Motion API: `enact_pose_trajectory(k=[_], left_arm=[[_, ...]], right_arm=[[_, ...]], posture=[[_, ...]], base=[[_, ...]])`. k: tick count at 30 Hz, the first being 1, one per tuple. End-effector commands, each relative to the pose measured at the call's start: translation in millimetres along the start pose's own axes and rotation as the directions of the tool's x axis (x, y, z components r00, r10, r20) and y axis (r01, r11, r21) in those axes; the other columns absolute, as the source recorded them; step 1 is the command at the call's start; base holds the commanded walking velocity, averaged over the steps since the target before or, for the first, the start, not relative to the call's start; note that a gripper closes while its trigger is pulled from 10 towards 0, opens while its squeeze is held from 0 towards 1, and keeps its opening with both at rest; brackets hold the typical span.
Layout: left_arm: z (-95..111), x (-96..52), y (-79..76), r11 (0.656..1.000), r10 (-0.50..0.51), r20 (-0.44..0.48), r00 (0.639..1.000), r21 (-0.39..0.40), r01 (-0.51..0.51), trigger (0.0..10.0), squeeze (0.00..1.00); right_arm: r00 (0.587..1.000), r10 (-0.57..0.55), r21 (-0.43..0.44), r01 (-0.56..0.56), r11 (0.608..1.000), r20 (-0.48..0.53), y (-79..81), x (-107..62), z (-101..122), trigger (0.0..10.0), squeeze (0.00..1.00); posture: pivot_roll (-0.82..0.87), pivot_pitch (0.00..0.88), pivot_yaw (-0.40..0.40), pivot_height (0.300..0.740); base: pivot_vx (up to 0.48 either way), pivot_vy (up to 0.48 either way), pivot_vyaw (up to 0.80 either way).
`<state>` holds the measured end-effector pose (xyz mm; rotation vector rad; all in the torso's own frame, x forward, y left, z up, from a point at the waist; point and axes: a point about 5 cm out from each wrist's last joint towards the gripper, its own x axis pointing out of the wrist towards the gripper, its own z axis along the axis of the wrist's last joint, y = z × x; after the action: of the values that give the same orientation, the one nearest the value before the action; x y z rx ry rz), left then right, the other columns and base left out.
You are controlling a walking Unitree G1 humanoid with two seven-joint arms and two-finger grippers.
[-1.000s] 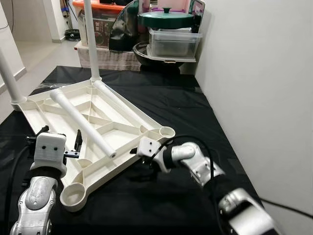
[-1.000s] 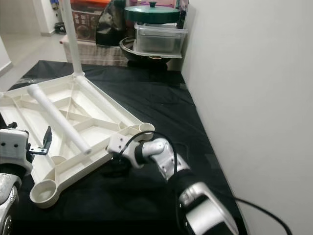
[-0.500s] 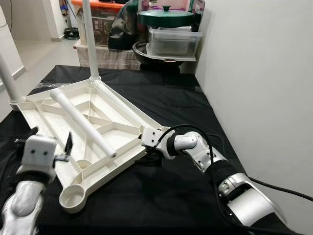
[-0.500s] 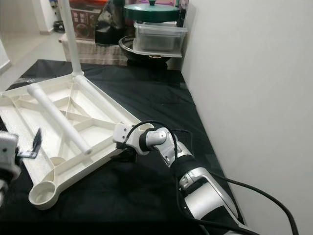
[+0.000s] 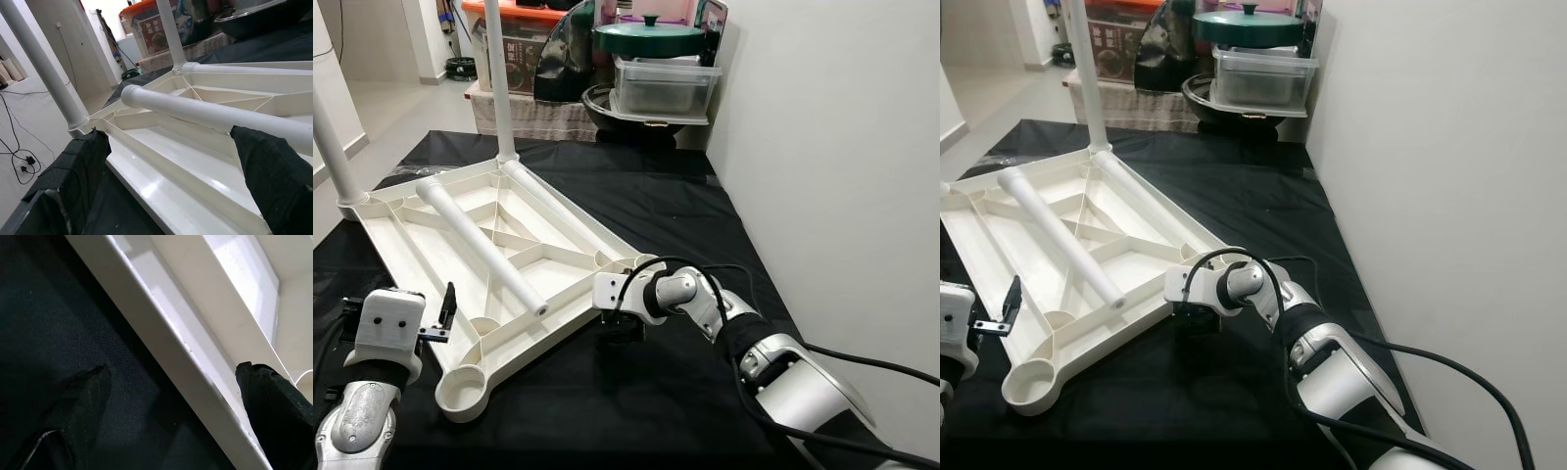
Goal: Building children table
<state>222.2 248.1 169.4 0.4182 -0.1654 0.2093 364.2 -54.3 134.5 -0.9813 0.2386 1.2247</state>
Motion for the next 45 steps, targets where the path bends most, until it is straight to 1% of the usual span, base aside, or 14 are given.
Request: enact_pose_trajectory(k=[1, 6, 10, 11, 12, 14, 25, 27, 31, 34, 35, 37, 41, 45], left_arm=[[2.3, 1.3, -4.8, 1.0, -0.009, 0.013, 1.0, 0.001, 0.009, 10.0, 0.0], [4.0, 2.9, -5.3, 1.0, -0.007, 0.021, 1.0, -0.001, 0.007, 10.0, 0.0], [4.3, 3.0, -5.8, 1.0, -0.006, 0.023, 1.0, -0.002, 0.006, 10.0, 0.0], [4.4, 3.1, -5.8, 1.0, -0.006, 0.023, 1.0, -0.002, 0.006, 10.0, 0.0], [4.5, 3.3, -5.9, 1.0, -0.006, 0.024, 1.0, -0.002, 0.006, 10.0, 0.0], [4.7, 3.7, -5.9, 1.0, -0.006, 0.025, 1.0, -0.002, 0.006, 10.0, 0.0], [5.5, 5.0, -5.8, 1.0, -0.001, 0.03, 1.0, -0.004, 0.001, 10.0, 0.0], [5.8, 4.8, -5.8, 1.0, 0.003, 0.03, 1.0, -0.004, -0.003, 10.0, 0.0], [4.7, 3.3, -4.4, 1.0, 0.018, 0.024, 1.0, -0.006, -0.018, 10.0, 0.0], [4.7, 3.3, -5.1, 1.0, 0.018, 0.024, 1.0, -0.007, -0.018, 10.0, 0.0], [4.9, 3.7, -5.7, 1.0, 0.017, 0.026, 1.0, -0.008, -0.016, 10.0, 0.0], [5.4, 4.8, -6.2, 1.0, 0.016, 0.028, 0.999, -0.009, -0.016, 10.0, 0.0], [5.9, 5.5, -6.1, 1.0, 0.018, 0.03, 0.999, -0.011, -0.017, 10.0, 0.0], [5.9, 5.6, -5.9, 1.0, 0.017, 0.031, 0.999, -0.009, -0.017, 10.0, 0.0]], right_arm=[[0.999, 0.033, -0.048, -0.034, 0.998, -0.005, 3.2, 4.2, 4.3, 10.0, 0.0], [0.991, 0.137, -0.113, -0.136, 0.984, -0.003, 18.2, 13.2, 8.2, 8.3, 0.0], [0.976, 0.218, -0.141, -0.214, 0.967, 0.017, 29.0, 17.5, 11.0, 0.0, 0.0], [0.973, 0.231, -0.153, -0.226, 0.962, 0.013, 31.2, 18.5, 11.1, 0.0, 0.0], [0.971, 0.24, -0.169, -0.236, 0.957, 0.004, 33.0, 19.3, 10.7, 9.3, 0.0], [0.968, 0.253, -0.191, -0.25, 0.949, -0.008, 35.1, 20.1, 10.2, 10.0, 0.0], [0.948, 0.317, -0.215, -0.315, 0.924, -0.025, 38.2, 18.9, 9.6, 10.0, 0.0], [0.933, 0.361, -0.207, -0.355, 0.912, -0.01, 40.8, 16.7, 8.3, 0.0, 0.0], [0.934, 0.356, -0.188, -0.356, 0.915, -0.036, 44.4, 14.6, -2.3, 10.0, 0.0], [0.931, 0.362, -0.184, -0.362, 0.914, -0.039, 45.7, 13.9, -4.7, 10.0, 0.0], [0.925, 0.378, -0.177, -0.378, 0.909, -0.033, 47.4, 12.7, -6.4, 2.3, 0.0], [0.918, 0.396, -0.161, -0.394, 0.905, -0.023, 49.4, 10.5, -9.8, 0.0, 0.0], [0.921, 0.39, -0.138, -0.389, 0.911, -0.019, 50.0, 9.1, -13.5, 0.0, 0.0], [0.91, 0.414, -0.133, -0.415, 0.9, -0.033, 54.9, 6.9, -20.1, 10.0, 0.0]], posture=[[0.16, 0.0, -0.149, 0.74], [0.16, 0.0, -0.152, 0.74], [0.16, 0.0, -0.153, 0.74], [0.16, 0.0, -0.152, 0.74], [0.16, 0.0, -0.152, 0.74], [0.16, 0.0, -0.153, 0.74], [0.15, 0.0, -0.158, 0.74], [0.16, 0.0, -0.167, 0.74], [0.16, 0.0, -0.166, 0.74], [0.16, 0.0, -0.166, 0.74], [0.16, 0.0, -0.166, 0.74], [0.15, 0.0, -0.165, 0.74], [0.15, 0.0, -0.165, 0.74], [0.15, 0.0, -0.166, 0.74]], base=[[0.0, 0.0, 0.0], [0.0, 0.0, 0.0], [0.0, 0.0, 0.0], [0.0, 0.0, 0.0], [0.0, 0.0, 0.0], [0.0, 0.0, 0.0], [0.0, 0.0, 0.0], [0.0, 0.0, 0.0], [0.0, 0.0, 0.0], [0.0, 0.0, 0.0], [0.0, 0.0, 0.0], [0.0, 0.0, 0.0], [0.0, 0.0, 0.0], [0.0, 0.0, 0.0]])
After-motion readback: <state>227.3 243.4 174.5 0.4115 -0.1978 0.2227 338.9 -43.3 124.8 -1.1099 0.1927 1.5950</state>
